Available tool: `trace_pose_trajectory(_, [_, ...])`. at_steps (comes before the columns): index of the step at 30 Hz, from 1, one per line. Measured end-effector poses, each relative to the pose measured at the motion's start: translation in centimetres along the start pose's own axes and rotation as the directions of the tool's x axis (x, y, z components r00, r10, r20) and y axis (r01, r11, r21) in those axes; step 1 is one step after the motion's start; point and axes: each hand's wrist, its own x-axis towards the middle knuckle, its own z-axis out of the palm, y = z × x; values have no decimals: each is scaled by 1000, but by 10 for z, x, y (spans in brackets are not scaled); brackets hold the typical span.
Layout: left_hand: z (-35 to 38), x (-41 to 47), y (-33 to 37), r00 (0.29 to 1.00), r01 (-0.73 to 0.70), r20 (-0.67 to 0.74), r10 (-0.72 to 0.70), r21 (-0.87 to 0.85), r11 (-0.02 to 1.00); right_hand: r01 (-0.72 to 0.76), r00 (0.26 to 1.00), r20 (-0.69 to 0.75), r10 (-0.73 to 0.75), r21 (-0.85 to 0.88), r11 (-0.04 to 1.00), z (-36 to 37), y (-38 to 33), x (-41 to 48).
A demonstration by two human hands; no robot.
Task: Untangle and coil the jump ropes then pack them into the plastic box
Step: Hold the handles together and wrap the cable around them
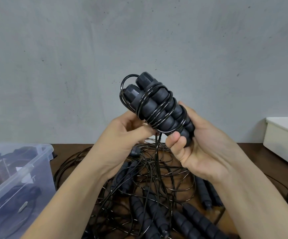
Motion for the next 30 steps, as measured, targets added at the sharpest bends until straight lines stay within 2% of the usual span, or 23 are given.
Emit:
trace_pose_trajectory(3, [1, 1, -4, 991, -41, -119, 57, 129, 991, 12, 1000, 14, -12, -11, 1000, 1, 2, 0])
trace_pose_trajectory(6, [6, 0, -5, 976, -101, -141, 168, 390, 915, 66, 998, 2, -66, -35, 997, -1, 3, 2])
trace_pose_trajectory(8, [9, 0, -6, 972, -107, -144, 185, 432, 896, 96, 995, -12, -97, -52, 994, -2, 4, 3])
trace_pose_trajectory(12, [-1, 3, -7, 999, -37, -6, 42, 390, 920, 139, 990, -29, -140, -46, 989, -2, 0, -1])
trace_pose_trajectory(15, [-16, 6, -15, 993, 48, 72, -97, 499, 865, 155, 987, -37, -157, -54, 986, -3, -5, -4])
trace_pose_trajectory(16, [-20, 8, -19, 992, 63, 53, -115, 579, 813, 165, 985, -41, -167, -54, 985, -3, -8, -5])
trace_pose_trajectory(18, [-29, 11, -26, 993, 114, -71, -90, 706, 699, 181, 981, -57, -184, -45, 982, -6, -13, -6])
trace_pose_trajectory(20, [-39, 14, -32, 979, 182, -197, -50, 743, 644, 197, 976, -83, -199, -32, 980, -8, -17, -6])
trace_pose_trajectory(24, [-67, 21, -50, 950, 304, -293, -111, 774, 556, 219, 967, -127, -219, -16, 976, -9, -20, -5])
trace_pose_trajectory(27, [-86, 27, -62, 927, 374, -302, -220, 763, 528, 249, 957, -153, -248, -7, 968, -10, -24, -7])
trace_pose_trajectory(30, [-103, 31, -67, 875, 449, -191, -446, 666, 596, 292, 946, -148, -289, 0, 956, -14, -33, -12])
